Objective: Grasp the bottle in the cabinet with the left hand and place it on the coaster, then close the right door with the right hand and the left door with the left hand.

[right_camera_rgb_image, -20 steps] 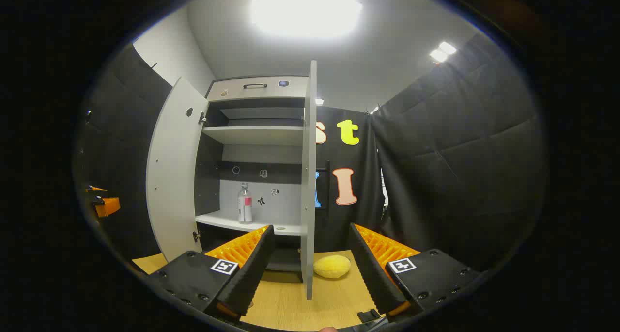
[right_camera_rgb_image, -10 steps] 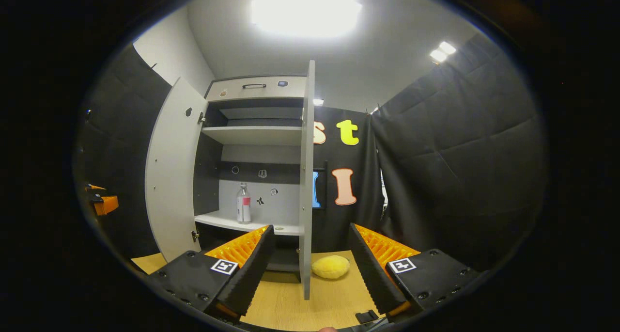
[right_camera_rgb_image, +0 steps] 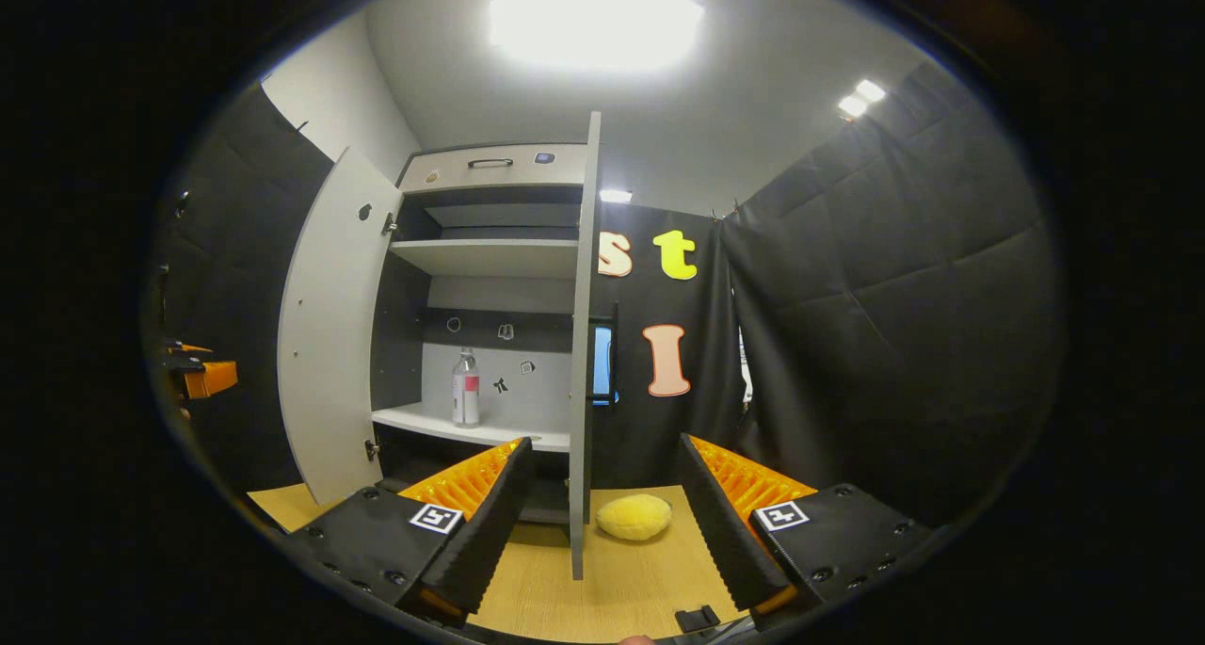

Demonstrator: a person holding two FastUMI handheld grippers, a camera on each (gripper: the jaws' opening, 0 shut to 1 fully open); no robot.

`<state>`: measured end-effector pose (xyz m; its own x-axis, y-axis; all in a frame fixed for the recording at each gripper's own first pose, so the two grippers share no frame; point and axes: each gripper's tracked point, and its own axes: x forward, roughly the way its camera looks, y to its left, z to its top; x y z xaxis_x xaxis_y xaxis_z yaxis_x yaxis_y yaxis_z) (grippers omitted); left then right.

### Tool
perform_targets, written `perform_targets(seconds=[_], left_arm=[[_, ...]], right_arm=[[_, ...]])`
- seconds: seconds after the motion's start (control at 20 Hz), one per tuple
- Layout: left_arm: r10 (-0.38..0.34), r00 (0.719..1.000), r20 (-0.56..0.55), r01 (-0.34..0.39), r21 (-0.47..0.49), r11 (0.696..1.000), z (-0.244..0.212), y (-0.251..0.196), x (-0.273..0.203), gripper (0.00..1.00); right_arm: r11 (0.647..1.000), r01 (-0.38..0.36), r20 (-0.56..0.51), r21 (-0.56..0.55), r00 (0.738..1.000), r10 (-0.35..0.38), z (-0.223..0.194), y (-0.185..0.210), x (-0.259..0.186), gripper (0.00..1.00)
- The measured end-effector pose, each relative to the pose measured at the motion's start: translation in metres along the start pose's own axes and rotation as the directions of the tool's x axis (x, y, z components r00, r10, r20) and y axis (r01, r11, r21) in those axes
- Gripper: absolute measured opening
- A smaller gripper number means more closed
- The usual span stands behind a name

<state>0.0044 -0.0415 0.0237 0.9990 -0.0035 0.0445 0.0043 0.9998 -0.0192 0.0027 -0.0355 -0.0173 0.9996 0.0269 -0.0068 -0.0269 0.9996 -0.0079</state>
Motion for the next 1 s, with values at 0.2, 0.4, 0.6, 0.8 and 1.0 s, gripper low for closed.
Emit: perform_targets(seconds=[0.2,0.4,0.6,0.8,1.0], left_arm=[[-0.030,0.998,0.048,0.029,0.034,0.999,0.017,-0.026,0.014,0.89],[-0.103,0.994,0.028,0.102,0.011,0.995,0.019,-0.067,0.046,0.82],[-0.153,0.987,0.043,0.154,-0.024,0.988,0.022,-0.098,0.083,0.82],[-0.207,0.977,0.059,0.209,-0.043,0.977,0.020,-0.125,0.134,0.82],[-0.245,0.967,0.067,0.248,-0.054,0.967,0.014,-0.148,0.190,0.82]], right_arm=[[1.000,-0.013,0.001,-0.004,1.000,0.013,-0.009,-0.015,-0.001,0.97],[1.000,-0.001,0.008,0.013,1.000,0.001,-0.009,-0.029,0.001,0.97],[1.000,0.020,-0.004,0.020,1.000,-0.020,-0.016,-0.040,0.013,0.92],[0.997,0.074,-0.013,0.022,0.997,-0.074,-0.023,-0.051,0.030,0.97],[0.993,0.118,-0.015,0.017,0.993,-0.117,-0.025,-0.059,0.053,0.97]])
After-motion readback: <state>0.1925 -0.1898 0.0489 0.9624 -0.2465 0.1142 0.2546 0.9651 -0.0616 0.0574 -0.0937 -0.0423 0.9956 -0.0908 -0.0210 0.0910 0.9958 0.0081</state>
